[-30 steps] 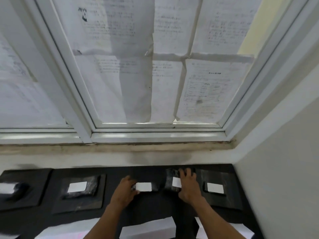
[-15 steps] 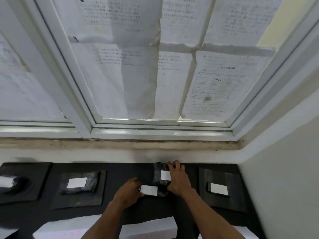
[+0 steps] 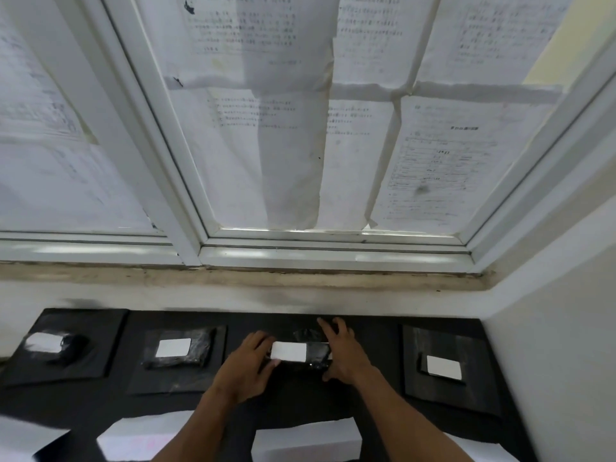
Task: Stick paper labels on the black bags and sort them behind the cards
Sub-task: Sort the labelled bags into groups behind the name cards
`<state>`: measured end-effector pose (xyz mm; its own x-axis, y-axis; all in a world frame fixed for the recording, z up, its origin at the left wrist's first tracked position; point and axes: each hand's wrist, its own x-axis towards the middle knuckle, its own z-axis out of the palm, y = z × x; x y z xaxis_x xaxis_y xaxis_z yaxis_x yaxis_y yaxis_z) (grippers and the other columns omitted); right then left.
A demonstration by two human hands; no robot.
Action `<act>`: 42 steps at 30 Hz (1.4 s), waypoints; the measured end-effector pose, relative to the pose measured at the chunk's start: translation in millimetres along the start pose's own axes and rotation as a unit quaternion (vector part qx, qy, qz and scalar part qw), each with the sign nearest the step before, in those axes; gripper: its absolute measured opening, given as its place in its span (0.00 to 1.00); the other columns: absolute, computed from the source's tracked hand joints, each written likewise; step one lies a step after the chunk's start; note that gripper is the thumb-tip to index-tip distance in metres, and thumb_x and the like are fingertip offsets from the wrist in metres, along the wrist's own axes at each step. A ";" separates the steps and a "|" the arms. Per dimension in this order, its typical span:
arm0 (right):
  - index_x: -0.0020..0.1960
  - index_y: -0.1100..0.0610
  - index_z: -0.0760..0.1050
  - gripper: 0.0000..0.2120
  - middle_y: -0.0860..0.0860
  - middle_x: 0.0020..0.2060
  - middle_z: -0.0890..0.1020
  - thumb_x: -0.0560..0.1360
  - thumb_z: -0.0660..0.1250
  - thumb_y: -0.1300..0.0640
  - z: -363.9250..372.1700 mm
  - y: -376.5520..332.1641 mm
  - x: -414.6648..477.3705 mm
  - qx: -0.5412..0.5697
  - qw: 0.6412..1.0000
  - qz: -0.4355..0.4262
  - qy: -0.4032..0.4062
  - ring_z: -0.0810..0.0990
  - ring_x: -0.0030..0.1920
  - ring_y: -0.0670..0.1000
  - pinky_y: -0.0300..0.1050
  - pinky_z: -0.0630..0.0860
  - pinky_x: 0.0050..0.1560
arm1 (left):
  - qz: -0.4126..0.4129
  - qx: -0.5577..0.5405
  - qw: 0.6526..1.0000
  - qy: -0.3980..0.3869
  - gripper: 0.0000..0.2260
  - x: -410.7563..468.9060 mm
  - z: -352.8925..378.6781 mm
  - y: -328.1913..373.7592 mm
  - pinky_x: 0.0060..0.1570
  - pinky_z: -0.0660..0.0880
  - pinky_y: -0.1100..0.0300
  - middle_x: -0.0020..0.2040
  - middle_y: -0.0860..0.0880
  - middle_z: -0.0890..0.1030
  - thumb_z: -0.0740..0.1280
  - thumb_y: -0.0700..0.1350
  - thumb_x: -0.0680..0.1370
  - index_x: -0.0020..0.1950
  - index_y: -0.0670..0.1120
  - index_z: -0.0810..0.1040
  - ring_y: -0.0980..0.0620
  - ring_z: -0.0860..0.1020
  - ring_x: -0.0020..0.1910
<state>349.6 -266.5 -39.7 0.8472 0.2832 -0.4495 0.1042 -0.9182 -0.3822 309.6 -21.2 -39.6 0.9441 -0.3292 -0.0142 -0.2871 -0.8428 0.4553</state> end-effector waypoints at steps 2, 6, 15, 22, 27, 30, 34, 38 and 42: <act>0.77 0.46 0.49 0.55 0.51 0.76 0.50 0.60 0.79 0.48 -8.7 5.5 -6.2 0.029 0.999 -0.015 0.036 0.55 0.74 0.55 0.54 0.66 0.70 | -0.026 -0.029 0.999 -0.014 0.21 16.0 4.4 14.1 0.58 0.74 0.59 0.61 0.51 0.72 0.61 0.55 0.77 0.66 0.46 0.73 0.53 0.72 0.59; 0.71 0.49 0.65 0.35 0.48 0.68 0.67 0.67 0.74 0.48 -19.4 21.4 -15.2 0.062 0.992 -0.025 0.108 0.67 0.67 0.49 0.42 0.67 0.66 | -0.055 -0.079 0.994 -0.047 0.20 41.4 20.4 38.8 0.65 0.69 0.61 0.64 0.50 0.71 0.64 0.52 0.78 0.68 0.46 0.71 0.53 0.71 0.61; 0.71 0.49 0.66 0.30 0.49 0.66 0.71 0.70 0.69 0.52 -12.1 33.8 -22.4 0.038 0.993 0.012 0.111 0.70 0.66 0.50 0.42 0.68 0.65 | -0.087 -0.061 0.990 -0.095 0.32 46.8 35.5 45.7 0.72 0.62 0.59 0.74 0.49 0.63 0.66 0.54 0.76 0.77 0.49 0.59 0.50 0.63 0.73; 0.76 0.49 0.56 0.39 0.54 0.73 0.61 0.70 0.70 0.49 -12.0 -6.8 -40.6 -0.005 0.992 0.029 0.124 0.58 0.73 0.55 0.50 0.60 0.72 | -0.094 -0.015 0.992 -0.081 0.36 19.3 -1.4 49.8 0.74 0.58 0.51 0.79 0.49 0.53 0.65 0.58 0.76 0.79 0.53 0.51 0.49 0.53 0.78; 0.75 0.49 0.58 0.35 0.54 0.73 0.60 0.72 0.68 0.48 -2.2 -68.5 -73.3 0.012 0.989 0.002 0.145 0.58 0.74 0.54 0.47 0.57 0.74 | -0.088 -0.016 0.995 -0.040 0.34 -30.1 -40.8 37.2 0.74 0.60 0.52 0.78 0.48 0.56 0.64 0.58 0.76 0.78 0.53 0.54 0.49 0.55 0.77; 0.75 0.51 0.59 0.34 0.55 0.73 0.62 0.72 0.68 0.49 9.3 -115.4 -96.5 0.013 0.987 -0.013 0.162 0.59 0.74 0.54 0.47 0.57 0.73 | -0.081 -0.021 0.996 -0.020 0.35 -74.2 -68.4 21.3 0.73 0.61 0.52 0.77 0.45 0.60 0.60 0.61 0.74 0.78 0.50 0.58 0.47 0.58 0.76; 0.73 0.53 0.64 0.31 0.55 0.69 0.67 0.73 0.67 0.49 51.9 -186.1 -129.2 0.033 0.980 -0.045 0.191 0.64 0.70 0.55 0.49 0.62 0.71 | -0.098 -0.031 0.995 0.011 0.29 -158.1 -90.2 -15.1 0.70 0.65 0.51 0.73 0.43 0.66 0.64 0.51 0.76 0.75 0.46 0.63 0.43 0.65 0.73; 0.65 0.56 0.73 0.22 0.54 0.60 0.76 0.74 0.67 0.50 117.5 -251.4 -159.5 0.074 0.972 -0.093 0.201 0.72 0.62 0.55 0.49 0.71 0.64 | -0.141 -0.035 0.989 0.041 0.26 -254.8 -94.3 -57.0 0.67 0.68 0.51 0.72 0.45 0.68 0.65 0.47 0.77 0.74 0.47 0.66 0.45 0.67 0.71; 0.65 0.54 0.73 0.20 0.52 0.59 0.76 0.76 0.64 0.47 191.5 -294.7 -191.1 0.083 0.984 -0.072 0.142 0.73 0.62 0.53 0.46 0.72 0.59 | -0.168 -0.041 0.984 0.039 0.21 -331.9 -78.6 -89.8 0.58 0.74 0.51 0.61 0.43 0.74 0.67 0.44 0.74 0.67 0.43 0.72 0.42 0.74 0.61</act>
<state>57.2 3.0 4.2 0.9440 0.2962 -0.1457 0.1673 -0.8099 -0.5621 34.8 197.3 -5.8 0.9941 -0.0022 -0.1088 0.0537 -0.8599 0.5076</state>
